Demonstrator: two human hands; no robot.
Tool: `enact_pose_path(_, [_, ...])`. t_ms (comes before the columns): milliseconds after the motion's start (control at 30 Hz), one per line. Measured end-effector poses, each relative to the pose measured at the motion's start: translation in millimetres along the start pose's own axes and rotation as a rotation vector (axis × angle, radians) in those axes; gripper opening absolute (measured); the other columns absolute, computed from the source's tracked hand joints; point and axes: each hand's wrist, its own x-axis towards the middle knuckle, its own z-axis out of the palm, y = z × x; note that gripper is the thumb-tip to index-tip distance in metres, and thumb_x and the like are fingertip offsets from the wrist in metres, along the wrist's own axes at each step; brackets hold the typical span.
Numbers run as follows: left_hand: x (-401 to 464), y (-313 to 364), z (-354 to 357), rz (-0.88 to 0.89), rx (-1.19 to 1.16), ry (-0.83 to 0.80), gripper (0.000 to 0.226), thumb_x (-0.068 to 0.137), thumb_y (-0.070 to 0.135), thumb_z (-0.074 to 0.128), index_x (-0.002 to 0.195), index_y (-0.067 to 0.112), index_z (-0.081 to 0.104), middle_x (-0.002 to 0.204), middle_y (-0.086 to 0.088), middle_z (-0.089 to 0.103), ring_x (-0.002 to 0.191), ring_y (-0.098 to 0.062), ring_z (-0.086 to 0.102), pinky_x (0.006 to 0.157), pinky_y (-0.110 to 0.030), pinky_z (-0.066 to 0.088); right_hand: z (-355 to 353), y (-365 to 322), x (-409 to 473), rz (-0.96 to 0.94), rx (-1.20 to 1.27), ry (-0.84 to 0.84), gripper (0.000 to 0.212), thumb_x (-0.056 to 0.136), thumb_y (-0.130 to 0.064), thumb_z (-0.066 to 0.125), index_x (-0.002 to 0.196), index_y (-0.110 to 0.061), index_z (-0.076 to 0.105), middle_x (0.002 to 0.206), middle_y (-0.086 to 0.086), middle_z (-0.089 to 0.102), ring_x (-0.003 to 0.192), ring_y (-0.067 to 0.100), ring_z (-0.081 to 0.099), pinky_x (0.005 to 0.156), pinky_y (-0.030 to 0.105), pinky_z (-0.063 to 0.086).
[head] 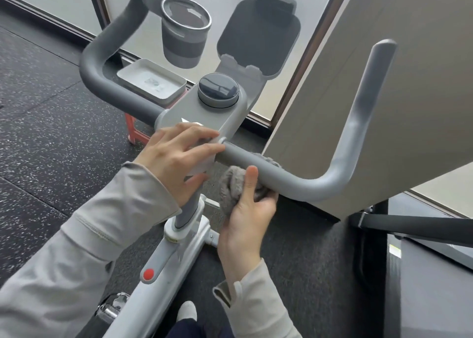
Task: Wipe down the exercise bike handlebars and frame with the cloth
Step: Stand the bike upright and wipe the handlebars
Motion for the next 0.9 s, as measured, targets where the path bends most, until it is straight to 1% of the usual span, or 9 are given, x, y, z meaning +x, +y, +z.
enact_pose_path(167, [9.2,5.7,7.5,0.017,-0.028,0.000,0.043,0.065,0.016,0.071,0.108,0.009,0.067,0.115,-0.013,0.065,0.107,-0.037,0.059,0.091,-0.053,0.045,-37.7,-29.3,6.9,-0.072,-0.084,0.032,0.075,0.062,-0.043,0.075,0.123,-0.006,0.051,0.121,0.006,0.064,0.116,0.022,0.060,0.105,0.039,0.044])
enact_pose_path(300, [14.0,10.6,15.7,-0.029,-0.022,0.016,0.052,0.060,0.016,0.083,0.109,0.009,0.066,0.117,-0.011,0.064,0.110,-0.035,0.058,0.092,-0.051,0.044,-60.5,-52.3,12.6,-0.184,-0.250,0.093,0.074,0.066,-0.047,0.073,0.125,-0.009,0.051,0.124,0.011,0.063,0.116,0.023,0.060,0.106,0.045,0.042])
enact_pose_path(400, [15.9,11.2,20.2,-0.081,-0.017,0.048,0.053,0.062,0.024,0.082,0.111,0.012,0.065,0.117,-0.007,0.064,0.111,-0.031,0.057,0.094,-0.041,0.036,-72.9,-69.6,16.6,-0.345,-0.471,0.159,0.073,0.073,-0.044,0.070,0.133,-0.011,0.046,0.132,0.008,0.057,0.124,0.020,0.054,0.109,0.045,0.039])
enact_pose_path(467, [15.8,11.3,22.0,-0.100,-0.014,0.060,0.053,0.063,0.028,0.081,0.112,0.014,0.065,0.117,-0.005,0.064,0.112,-0.029,0.056,0.093,-0.038,0.029,-76.4,-82.8,19.5,-0.513,-0.695,0.171,0.072,0.077,-0.045,0.067,0.136,-0.011,0.044,0.135,0.004,0.051,0.128,0.016,0.048,0.112,0.040,0.036])
enact_pose_path(567, [15.4,11.8,22.7,-0.115,-0.020,0.065,0.058,0.062,0.031,0.082,0.113,0.013,0.063,0.119,-0.005,0.063,0.113,-0.030,0.055,0.093,-0.036,0.027,-75.0,-103.6,28.0,-0.752,-1.032,0.047,0.065,0.081,-0.038,0.064,0.133,-0.004,0.045,0.126,0.005,0.046,0.121,0.011,0.044,0.108,0.016,0.029])
enact_pose_path(733, [15.9,11.1,20.9,-0.157,-0.057,0.047,0.067,0.058,0.032,0.084,0.117,0.010,0.061,0.126,-0.011,0.057,0.116,-0.034,0.051,0.095,-0.045,0.037,-61.9,-133.4,34.6,-0.864,-1.458,-0.209,0.056,0.087,-0.030,0.058,0.133,0.000,0.047,0.124,0.021,0.050,0.122,0.022,0.043,0.105,0.011,0.026])
enact_pose_path(767, [16.0,11.3,21.0,-0.161,-0.061,0.046,0.068,0.057,0.033,0.084,0.117,0.010,0.061,0.125,-0.011,0.057,0.116,-0.034,0.051,0.094,-0.045,0.038,-56.8,-137.1,34.2,-0.878,-1.542,-0.247,0.054,0.088,-0.030,0.056,0.132,-0.001,0.048,0.122,0.021,0.052,0.120,0.025,0.046,0.104,0.014,0.029])
enact_pose_path(833, [15.9,11.6,21.2,-0.174,-0.062,0.048,0.070,0.057,0.034,0.084,0.118,0.010,0.060,0.124,-0.011,0.058,0.115,-0.033,0.052,0.094,-0.044,0.038,-44.6,-140.9,33.1,-0.905,-1.717,-0.319,0.046,0.089,-0.026,0.059,0.127,-0.001,0.053,0.118,0.020,0.057,0.110,0.032,0.055,0.097,0.032,0.043])
enact_pose_path(900, [15.7,11.6,21.2,-0.183,-0.067,0.058,0.070,0.056,0.033,0.085,0.117,0.009,0.060,0.122,-0.012,0.059,0.113,-0.033,0.054,0.093,-0.043,0.038,-30.9,-140.1,31.5,-0.872,-1.844,-0.392,0.038,0.089,-0.023,0.060,0.121,-0.003,0.056,0.112,0.017,0.062,0.100,0.035,0.059,0.090,0.040,0.046])
